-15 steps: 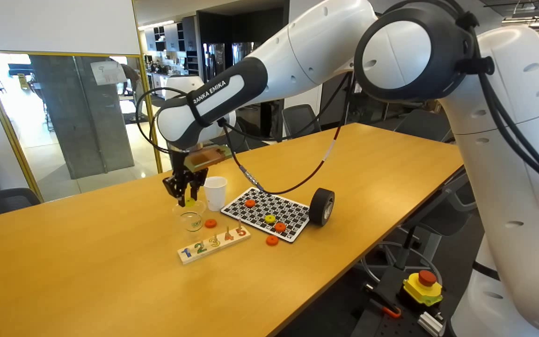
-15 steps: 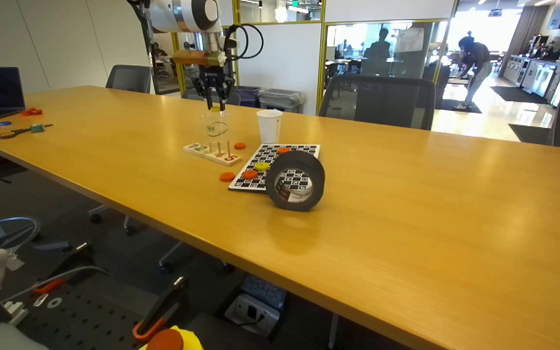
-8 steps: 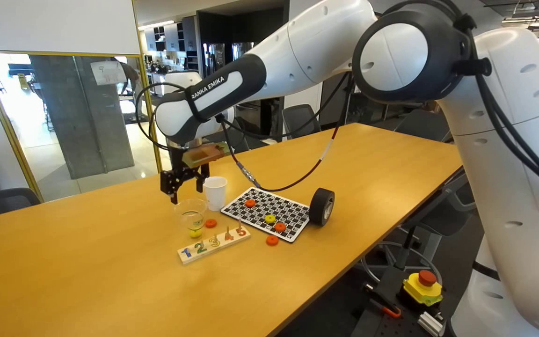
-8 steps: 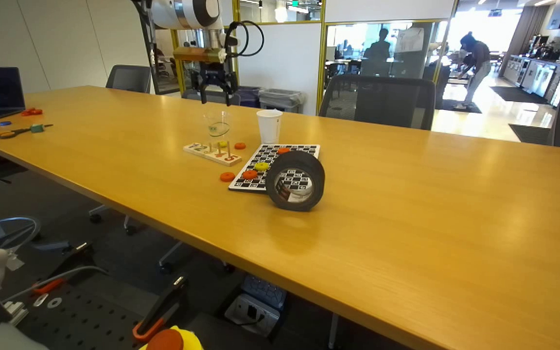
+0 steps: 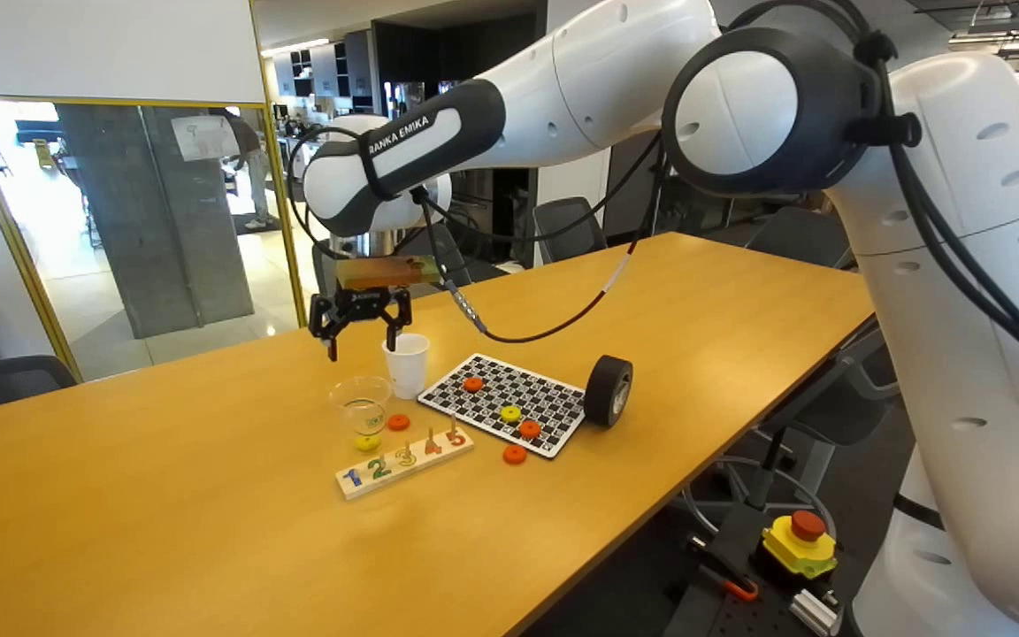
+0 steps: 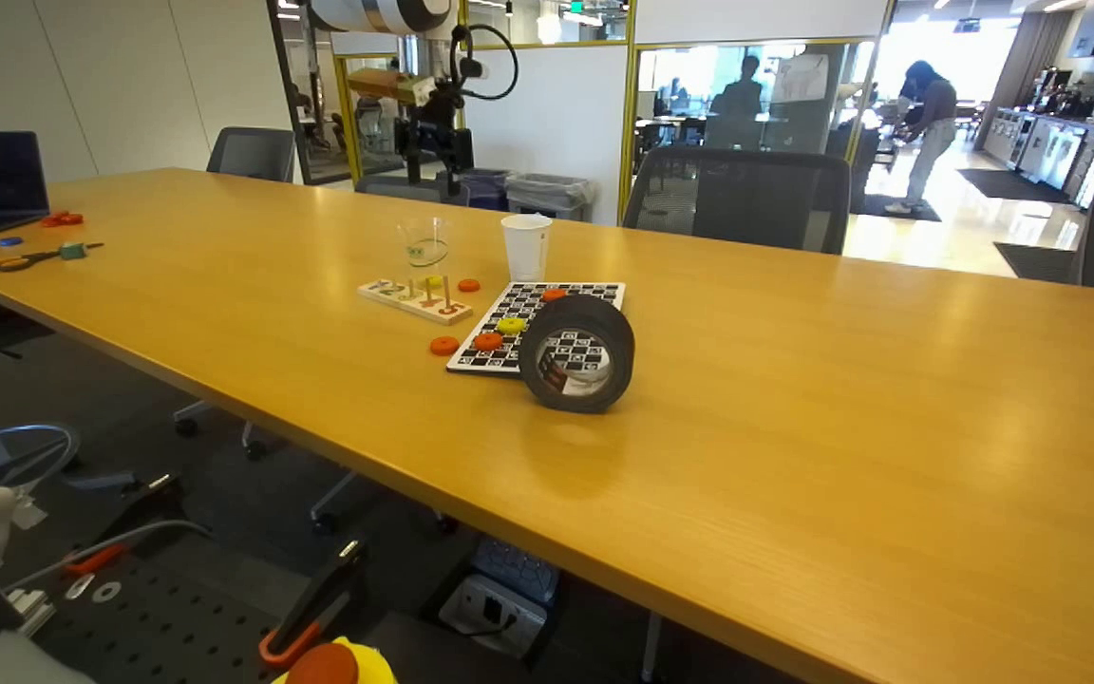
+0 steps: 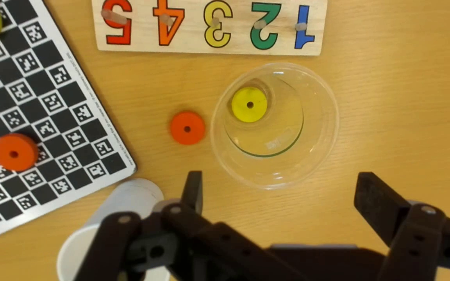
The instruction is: Pick up the orange and yellow objects on the table and put them in the two cups
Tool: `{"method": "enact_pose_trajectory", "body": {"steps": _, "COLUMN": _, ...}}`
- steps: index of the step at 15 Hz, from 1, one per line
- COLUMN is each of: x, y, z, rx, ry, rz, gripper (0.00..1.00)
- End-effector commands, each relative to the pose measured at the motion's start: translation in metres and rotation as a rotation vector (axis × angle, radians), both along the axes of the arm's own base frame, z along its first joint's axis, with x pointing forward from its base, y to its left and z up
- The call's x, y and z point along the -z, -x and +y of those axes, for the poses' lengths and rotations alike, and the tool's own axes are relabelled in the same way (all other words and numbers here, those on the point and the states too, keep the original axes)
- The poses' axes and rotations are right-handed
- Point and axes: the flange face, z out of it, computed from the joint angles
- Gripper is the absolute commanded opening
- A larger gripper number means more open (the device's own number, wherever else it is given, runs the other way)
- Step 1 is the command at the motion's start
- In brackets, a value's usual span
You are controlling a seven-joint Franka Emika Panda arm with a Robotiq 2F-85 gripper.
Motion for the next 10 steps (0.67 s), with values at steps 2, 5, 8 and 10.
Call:
{"method": "enact_pose_trajectory", "body": {"steps": 2, "x": -0.011, "y": -0.018, "z": -0.022, "rx": 0.247, "ry": -0.040, "rz": 0.012, "gripper": 1.00}}
{"method": "enact_pose_trajectory", "body": {"steps": 5, "x": -0.003, "y": -0.025, "z": -0.034, "rx": 0.404, "ry": -0.058, "rz": 0.017, "gripper": 1.00}}
{"method": "enact_pose_trajectory", "body": {"steps": 8, "x": 0.015, "y": -0.032, "z": -0.045, "rx": 0.557, "ry": -0.081, "rz": 0.039, "gripper": 1.00}}
{"method": "enact_pose_trajectory", "body": {"steps": 10, "x": 0.028, "y": -0.038, "z": -0.051, "rx": 0.656, "ry": -0.099, "rz": 0.064, "gripper": 1.00}}
